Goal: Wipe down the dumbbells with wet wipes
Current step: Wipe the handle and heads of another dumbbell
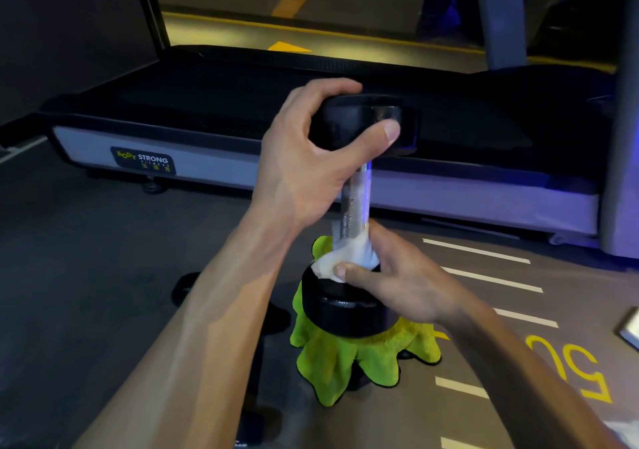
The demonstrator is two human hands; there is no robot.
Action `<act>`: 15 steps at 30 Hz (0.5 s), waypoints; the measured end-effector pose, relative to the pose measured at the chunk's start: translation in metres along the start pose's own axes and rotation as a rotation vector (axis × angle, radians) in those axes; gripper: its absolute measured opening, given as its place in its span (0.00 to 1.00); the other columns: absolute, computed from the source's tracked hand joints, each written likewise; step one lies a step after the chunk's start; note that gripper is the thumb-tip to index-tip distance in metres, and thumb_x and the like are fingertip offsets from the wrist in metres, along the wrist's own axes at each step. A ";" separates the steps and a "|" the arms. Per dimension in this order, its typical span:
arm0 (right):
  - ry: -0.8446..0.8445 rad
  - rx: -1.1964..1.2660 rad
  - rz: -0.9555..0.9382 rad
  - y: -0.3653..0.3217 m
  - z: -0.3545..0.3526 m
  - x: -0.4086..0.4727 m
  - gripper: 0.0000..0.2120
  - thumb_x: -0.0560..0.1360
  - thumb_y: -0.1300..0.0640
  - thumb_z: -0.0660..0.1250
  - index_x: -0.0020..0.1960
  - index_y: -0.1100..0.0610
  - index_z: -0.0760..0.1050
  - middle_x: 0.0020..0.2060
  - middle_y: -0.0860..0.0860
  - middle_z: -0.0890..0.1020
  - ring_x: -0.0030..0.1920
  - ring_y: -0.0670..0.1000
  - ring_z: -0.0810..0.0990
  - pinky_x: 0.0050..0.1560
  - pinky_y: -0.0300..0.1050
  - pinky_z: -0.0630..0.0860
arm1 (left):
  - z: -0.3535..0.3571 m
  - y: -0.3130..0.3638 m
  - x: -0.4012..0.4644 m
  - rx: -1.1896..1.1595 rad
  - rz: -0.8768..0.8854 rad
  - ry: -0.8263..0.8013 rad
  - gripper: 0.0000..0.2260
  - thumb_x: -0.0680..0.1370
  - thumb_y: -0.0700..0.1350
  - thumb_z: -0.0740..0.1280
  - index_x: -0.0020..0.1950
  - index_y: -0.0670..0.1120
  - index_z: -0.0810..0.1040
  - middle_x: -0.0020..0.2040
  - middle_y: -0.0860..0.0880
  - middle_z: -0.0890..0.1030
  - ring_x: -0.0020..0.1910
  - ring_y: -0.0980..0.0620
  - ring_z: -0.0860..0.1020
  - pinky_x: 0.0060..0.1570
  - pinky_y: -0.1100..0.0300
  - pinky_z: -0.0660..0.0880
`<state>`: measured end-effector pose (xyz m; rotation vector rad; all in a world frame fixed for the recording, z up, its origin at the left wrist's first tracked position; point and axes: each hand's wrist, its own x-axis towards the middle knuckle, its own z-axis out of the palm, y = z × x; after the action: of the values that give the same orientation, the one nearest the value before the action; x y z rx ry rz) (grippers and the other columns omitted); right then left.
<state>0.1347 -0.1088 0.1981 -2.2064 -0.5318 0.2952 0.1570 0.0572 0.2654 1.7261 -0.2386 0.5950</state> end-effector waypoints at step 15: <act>0.195 0.131 0.104 -0.008 0.019 0.007 0.09 0.69 0.50 0.80 0.43 0.48 0.81 0.36 0.36 0.83 0.37 0.35 0.80 0.39 0.28 0.73 | -0.001 0.001 -0.006 -0.011 0.026 -0.014 0.22 0.71 0.57 0.80 0.63 0.53 0.81 0.60 0.51 0.81 0.59 0.56 0.81 0.61 0.58 0.78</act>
<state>0.1312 -0.0880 0.1919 -2.1106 -0.2842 0.1616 0.1510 0.0574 0.2633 1.7191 -0.2742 0.5992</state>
